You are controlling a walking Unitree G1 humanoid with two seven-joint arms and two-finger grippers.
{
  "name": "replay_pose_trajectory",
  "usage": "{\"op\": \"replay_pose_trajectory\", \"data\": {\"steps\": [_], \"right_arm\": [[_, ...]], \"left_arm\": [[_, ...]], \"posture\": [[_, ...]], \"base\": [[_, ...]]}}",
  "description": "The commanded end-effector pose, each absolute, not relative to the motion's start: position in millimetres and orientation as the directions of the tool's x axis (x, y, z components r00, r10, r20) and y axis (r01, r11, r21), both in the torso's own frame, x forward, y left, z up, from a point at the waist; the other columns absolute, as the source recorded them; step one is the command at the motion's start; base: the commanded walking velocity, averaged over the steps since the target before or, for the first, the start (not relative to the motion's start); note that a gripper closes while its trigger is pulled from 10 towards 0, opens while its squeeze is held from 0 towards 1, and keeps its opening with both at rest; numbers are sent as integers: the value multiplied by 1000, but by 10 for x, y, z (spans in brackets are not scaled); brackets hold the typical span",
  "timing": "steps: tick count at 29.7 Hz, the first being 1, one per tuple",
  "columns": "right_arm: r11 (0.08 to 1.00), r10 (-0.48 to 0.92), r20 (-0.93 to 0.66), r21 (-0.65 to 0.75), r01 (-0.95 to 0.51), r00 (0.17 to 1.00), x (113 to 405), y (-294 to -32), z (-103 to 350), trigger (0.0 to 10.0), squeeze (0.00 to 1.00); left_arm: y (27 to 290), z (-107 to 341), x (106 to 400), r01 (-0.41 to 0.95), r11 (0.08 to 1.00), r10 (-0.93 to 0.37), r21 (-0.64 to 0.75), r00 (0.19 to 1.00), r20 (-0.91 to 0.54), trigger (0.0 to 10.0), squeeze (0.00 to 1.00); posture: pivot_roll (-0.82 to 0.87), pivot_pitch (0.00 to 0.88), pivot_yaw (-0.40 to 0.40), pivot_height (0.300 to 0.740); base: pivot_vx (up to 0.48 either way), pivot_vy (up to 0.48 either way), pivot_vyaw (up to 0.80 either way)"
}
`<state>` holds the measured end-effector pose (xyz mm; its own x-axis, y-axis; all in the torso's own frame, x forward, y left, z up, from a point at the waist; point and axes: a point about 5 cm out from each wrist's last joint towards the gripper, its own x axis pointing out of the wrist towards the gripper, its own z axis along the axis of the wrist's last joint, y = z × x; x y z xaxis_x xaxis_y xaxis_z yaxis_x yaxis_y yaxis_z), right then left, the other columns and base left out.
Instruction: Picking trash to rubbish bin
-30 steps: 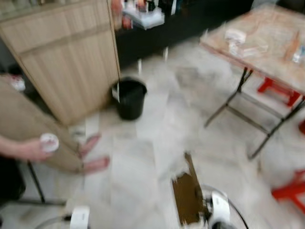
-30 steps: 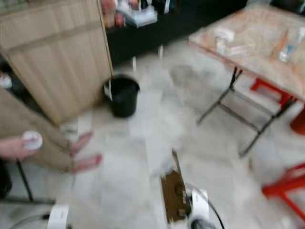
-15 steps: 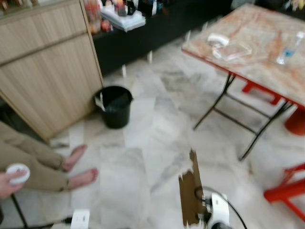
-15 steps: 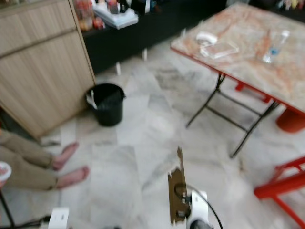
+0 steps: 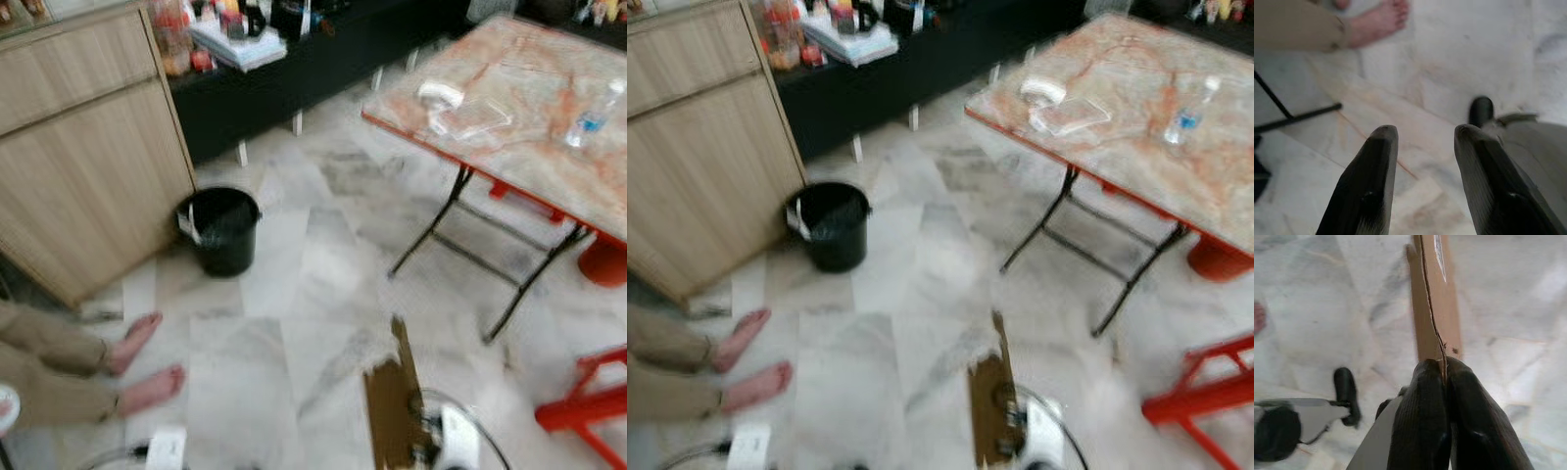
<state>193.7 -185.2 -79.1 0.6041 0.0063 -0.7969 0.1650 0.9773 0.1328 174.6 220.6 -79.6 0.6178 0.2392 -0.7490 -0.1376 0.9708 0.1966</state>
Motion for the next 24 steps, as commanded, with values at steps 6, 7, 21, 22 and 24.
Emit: {"op": "replay_pose_trajectory", "data": {"steps": [6,7,21,22,24], "right_arm": [[965,-32,-795,134,227,605,1926,-1982,-779,10000,0],[963,-40,-796,130,236,604,1925,-1991,-779,10000,0],[966,-4,-788,155,205,616,1940,-1936,-776,10000,0],[965,-3,-788,158,208,616,1939,-1929,-777,10000,0],[962,-1,-789,167,216,615,1935,-1921,-781,10000,0]], "left_arm": [[2134,-866,1629,-139,975,223,175,589,-777,10000,0],[2133,-868,1626,-139,975,223,175,588,-777,10000,0],[2114,-866,1635,-134,977,212,165,594,-776,10000,0],[2112,-867,1635,-132,978,211,165,594,-776,10000,0],[2106,-867,1636,-129,978,207,162,595,-777,10000,0]], "posture": [[81,206,-34,740],[82,205,-34,740],[81,209,-31,740],[81,210,-29,740],[86,209,-29,740]], "base": [[352,0,0],[356,0,0],[358,0,52],[360,0,631],[360,0,316]]}}
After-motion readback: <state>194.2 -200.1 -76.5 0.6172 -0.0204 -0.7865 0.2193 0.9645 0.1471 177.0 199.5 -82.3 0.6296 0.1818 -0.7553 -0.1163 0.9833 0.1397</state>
